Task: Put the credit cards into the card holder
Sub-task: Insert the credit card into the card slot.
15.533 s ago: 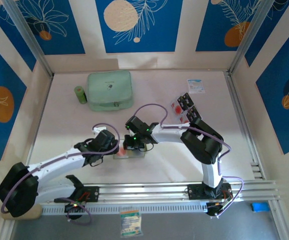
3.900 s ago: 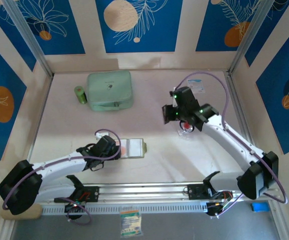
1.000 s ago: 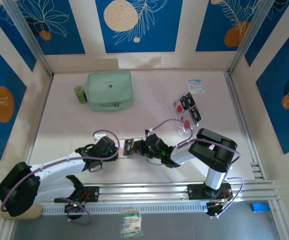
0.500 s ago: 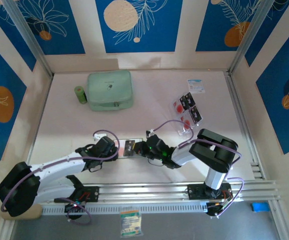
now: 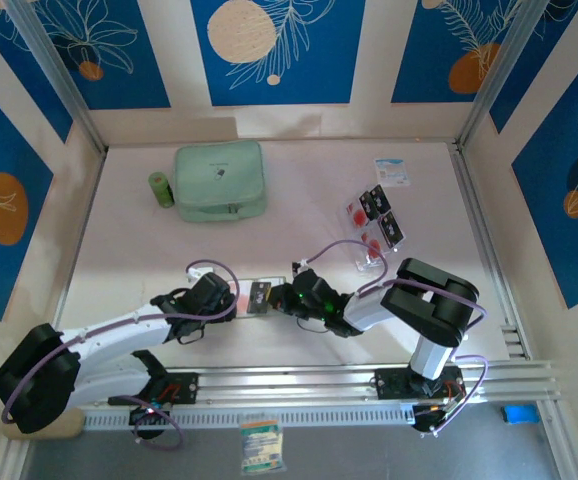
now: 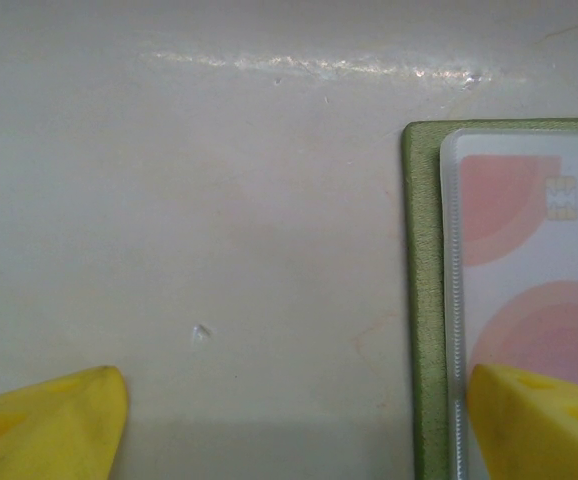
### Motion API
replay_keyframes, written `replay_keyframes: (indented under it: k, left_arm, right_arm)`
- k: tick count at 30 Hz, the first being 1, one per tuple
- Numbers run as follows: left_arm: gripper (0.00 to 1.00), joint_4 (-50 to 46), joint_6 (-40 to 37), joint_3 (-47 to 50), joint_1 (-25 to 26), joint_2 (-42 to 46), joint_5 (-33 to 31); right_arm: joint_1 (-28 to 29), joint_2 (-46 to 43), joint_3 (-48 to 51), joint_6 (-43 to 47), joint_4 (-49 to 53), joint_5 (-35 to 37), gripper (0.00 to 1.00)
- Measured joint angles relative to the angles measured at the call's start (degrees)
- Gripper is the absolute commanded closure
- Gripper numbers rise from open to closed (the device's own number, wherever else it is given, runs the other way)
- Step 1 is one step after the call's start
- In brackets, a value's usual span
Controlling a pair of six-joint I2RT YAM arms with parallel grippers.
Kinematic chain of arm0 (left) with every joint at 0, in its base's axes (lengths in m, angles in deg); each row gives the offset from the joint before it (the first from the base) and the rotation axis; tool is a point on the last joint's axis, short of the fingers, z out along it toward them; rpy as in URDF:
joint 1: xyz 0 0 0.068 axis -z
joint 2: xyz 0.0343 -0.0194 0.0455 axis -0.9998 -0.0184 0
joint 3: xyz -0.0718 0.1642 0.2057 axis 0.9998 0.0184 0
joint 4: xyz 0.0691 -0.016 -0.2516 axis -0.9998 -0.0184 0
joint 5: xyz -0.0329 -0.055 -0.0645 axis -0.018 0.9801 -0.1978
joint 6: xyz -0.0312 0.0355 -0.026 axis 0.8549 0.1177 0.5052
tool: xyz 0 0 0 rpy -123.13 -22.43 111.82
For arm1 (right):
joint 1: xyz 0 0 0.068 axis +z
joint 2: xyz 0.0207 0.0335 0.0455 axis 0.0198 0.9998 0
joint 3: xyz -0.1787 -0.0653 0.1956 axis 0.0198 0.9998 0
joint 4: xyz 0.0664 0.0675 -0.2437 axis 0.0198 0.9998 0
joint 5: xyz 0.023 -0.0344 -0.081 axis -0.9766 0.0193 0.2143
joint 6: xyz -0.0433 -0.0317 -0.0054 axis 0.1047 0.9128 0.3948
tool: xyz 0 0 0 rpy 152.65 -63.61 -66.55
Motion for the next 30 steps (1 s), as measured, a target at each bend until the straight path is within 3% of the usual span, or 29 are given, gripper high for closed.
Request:
replay_keyframes:
  k: [25, 30]
  left_arm:
    - [0.12, 0.02, 0.22, 0.02, 0.0, 0.0, 0.0]
    - [0.12, 0.04, 0.22, 0.02, 0.0, -0.02, 0.0]
  right_arm:
    - [-1.84, 4.35, -7.87, 0.11, 6.36, -8.09, 1.0]
    - [-2.29, 5.9, -12.7, 2.08, 11.8, -12.28, 0.75]
